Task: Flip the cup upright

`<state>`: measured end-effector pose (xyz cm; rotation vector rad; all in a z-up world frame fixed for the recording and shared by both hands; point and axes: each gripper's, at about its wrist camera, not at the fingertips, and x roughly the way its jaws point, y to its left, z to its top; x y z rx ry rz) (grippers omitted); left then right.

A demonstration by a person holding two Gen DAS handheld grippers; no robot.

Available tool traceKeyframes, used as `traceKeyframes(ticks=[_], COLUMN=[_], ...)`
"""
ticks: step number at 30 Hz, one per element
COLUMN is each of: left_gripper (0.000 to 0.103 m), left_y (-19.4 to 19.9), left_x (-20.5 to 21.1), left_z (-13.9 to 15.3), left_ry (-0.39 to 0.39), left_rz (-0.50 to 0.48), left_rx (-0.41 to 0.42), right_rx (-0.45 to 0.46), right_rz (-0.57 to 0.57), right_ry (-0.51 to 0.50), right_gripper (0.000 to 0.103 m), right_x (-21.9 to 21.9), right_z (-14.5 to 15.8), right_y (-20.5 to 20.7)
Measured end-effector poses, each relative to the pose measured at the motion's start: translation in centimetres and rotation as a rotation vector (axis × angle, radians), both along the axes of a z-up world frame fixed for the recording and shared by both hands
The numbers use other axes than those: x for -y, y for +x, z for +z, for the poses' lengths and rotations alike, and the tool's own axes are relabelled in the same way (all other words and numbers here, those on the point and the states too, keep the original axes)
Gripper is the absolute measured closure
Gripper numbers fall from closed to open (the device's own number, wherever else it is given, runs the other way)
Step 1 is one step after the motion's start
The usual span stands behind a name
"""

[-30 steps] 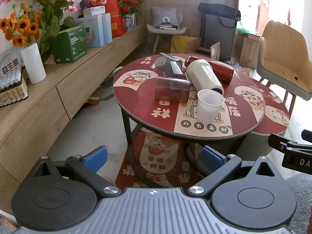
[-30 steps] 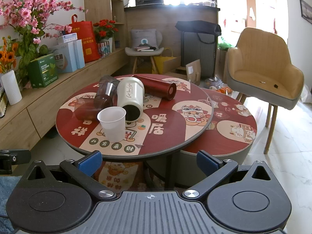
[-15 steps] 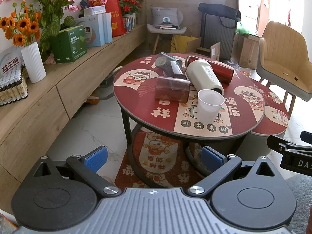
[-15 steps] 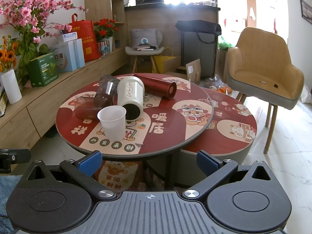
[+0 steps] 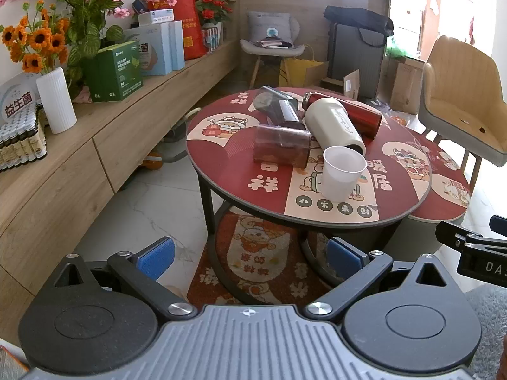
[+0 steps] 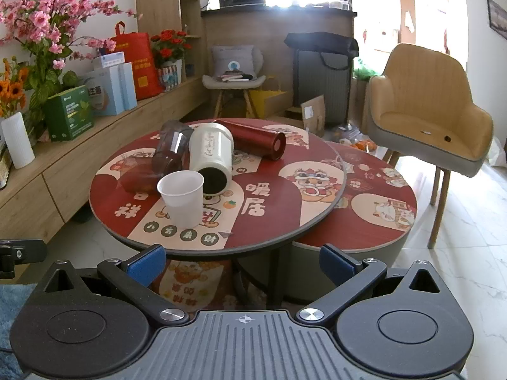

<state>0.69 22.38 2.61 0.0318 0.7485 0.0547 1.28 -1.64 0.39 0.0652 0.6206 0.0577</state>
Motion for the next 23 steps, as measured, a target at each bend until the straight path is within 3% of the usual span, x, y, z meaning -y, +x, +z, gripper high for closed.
traceKeyframes(ticks=[23], left_gripper=[0.000], left_y=[-0.21], left_x=[0.07], left_z=[0.14], left_ry=[-0.005], left_rz=[0.004], left_rx=[0.007], right_rx=[0.000], right_rz=[0.001], right_ry=[-0.002], right_gripper=[0.000], right_x=[0.05], right_z=[-0.18], right_y=[-0.03])
